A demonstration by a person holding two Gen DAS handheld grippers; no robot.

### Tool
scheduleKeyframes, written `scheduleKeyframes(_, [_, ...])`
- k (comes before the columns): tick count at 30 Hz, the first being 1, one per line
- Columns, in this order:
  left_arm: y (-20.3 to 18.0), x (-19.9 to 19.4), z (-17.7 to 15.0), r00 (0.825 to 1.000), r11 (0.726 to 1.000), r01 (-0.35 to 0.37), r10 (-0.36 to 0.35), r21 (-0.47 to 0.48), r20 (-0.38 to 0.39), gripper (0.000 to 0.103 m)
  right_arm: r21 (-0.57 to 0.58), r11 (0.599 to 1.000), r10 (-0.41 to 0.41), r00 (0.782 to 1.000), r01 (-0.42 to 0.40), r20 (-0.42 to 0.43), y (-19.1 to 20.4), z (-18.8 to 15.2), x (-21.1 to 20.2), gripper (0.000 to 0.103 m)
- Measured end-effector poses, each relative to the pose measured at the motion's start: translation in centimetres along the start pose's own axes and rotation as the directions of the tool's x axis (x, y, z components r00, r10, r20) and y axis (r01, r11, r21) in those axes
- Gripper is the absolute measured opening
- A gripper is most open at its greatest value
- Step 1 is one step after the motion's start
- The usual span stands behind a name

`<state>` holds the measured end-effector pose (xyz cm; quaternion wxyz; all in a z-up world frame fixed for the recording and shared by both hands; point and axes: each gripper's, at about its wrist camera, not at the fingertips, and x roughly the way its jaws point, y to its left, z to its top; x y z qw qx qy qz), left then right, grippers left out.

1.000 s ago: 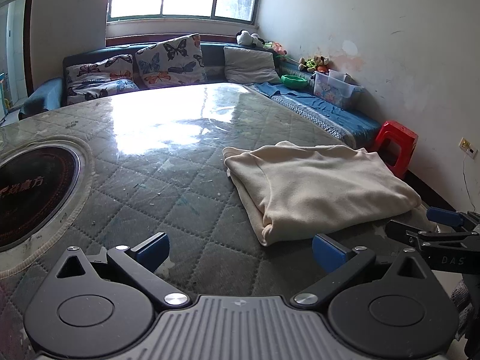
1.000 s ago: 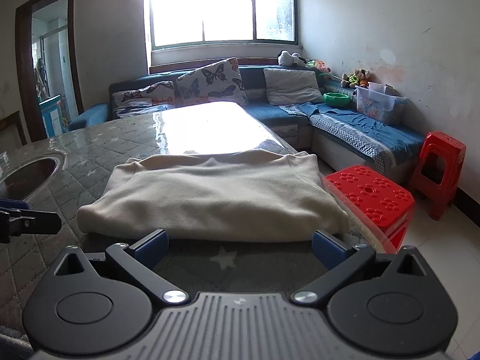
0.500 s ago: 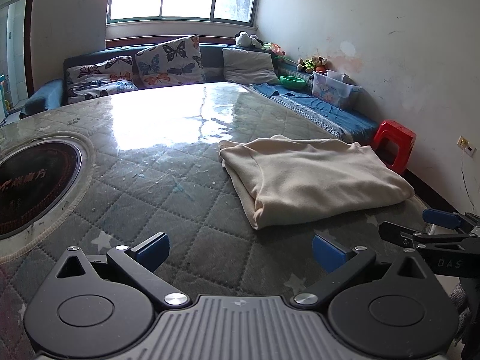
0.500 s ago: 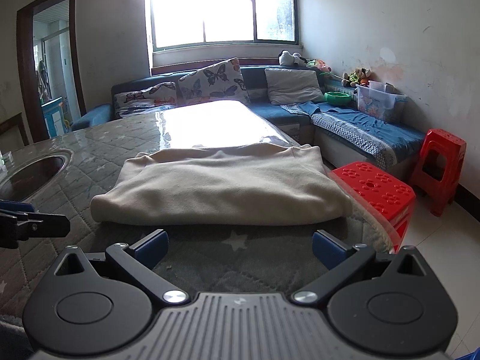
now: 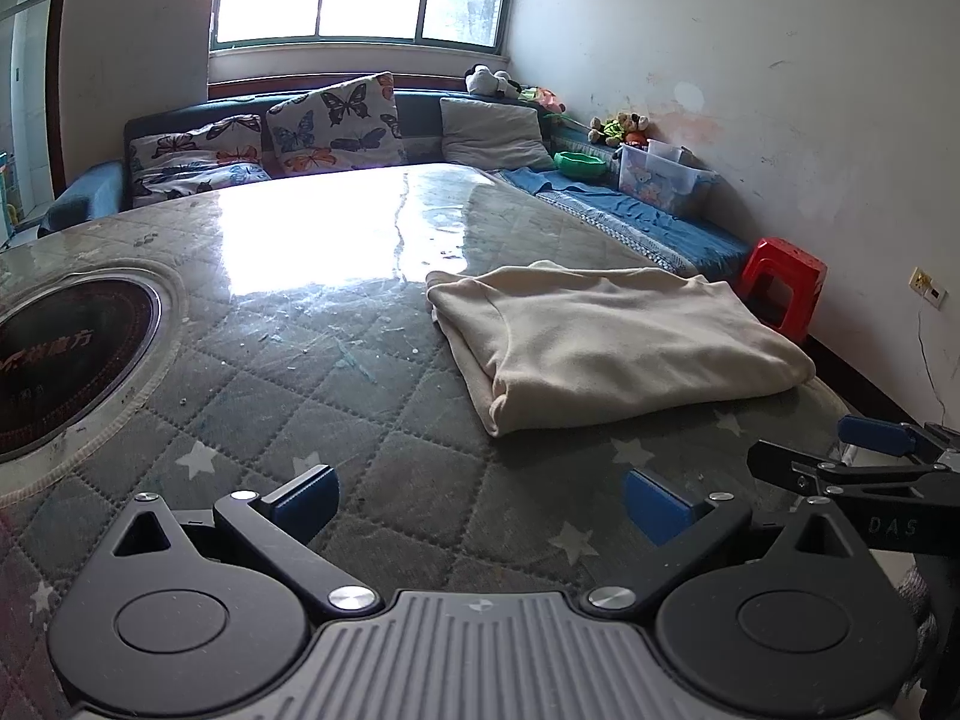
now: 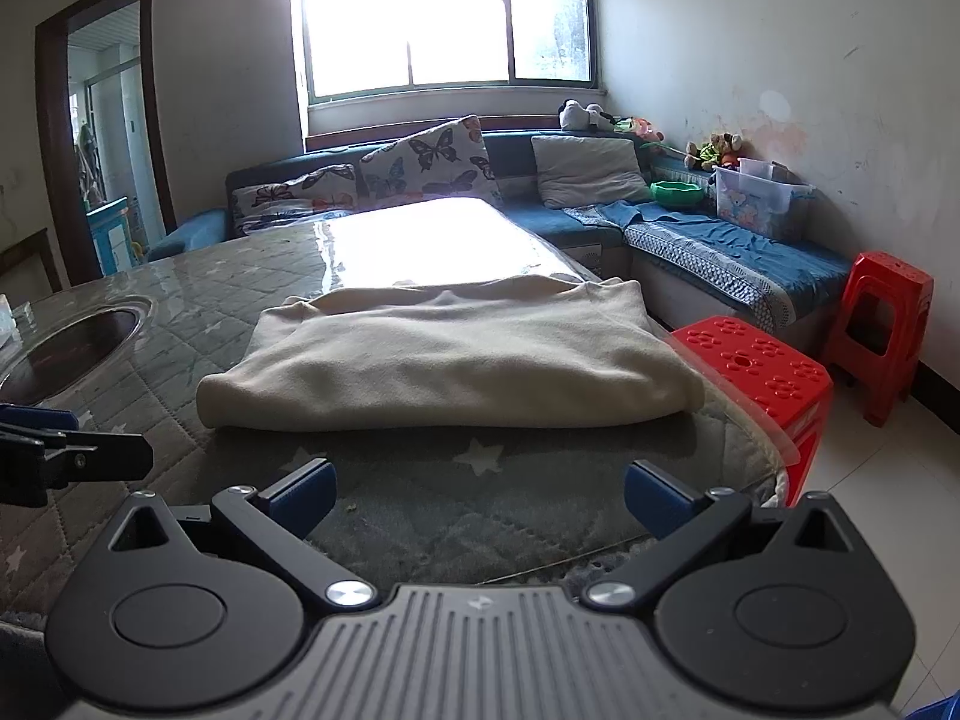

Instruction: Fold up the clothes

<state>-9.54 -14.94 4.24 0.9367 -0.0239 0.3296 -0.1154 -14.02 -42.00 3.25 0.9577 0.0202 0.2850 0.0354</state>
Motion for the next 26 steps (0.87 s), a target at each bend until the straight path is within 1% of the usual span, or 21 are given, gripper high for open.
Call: scheduleKeyframes(26, [-0.48,-0.79,-0.62,1.0,1.0,0.001,-0.001,0.013,0.006,0.103,-0.007,1.0,0.007,1.0,-0.007,0.003,0.46,-0.43,-0.62,0.103])
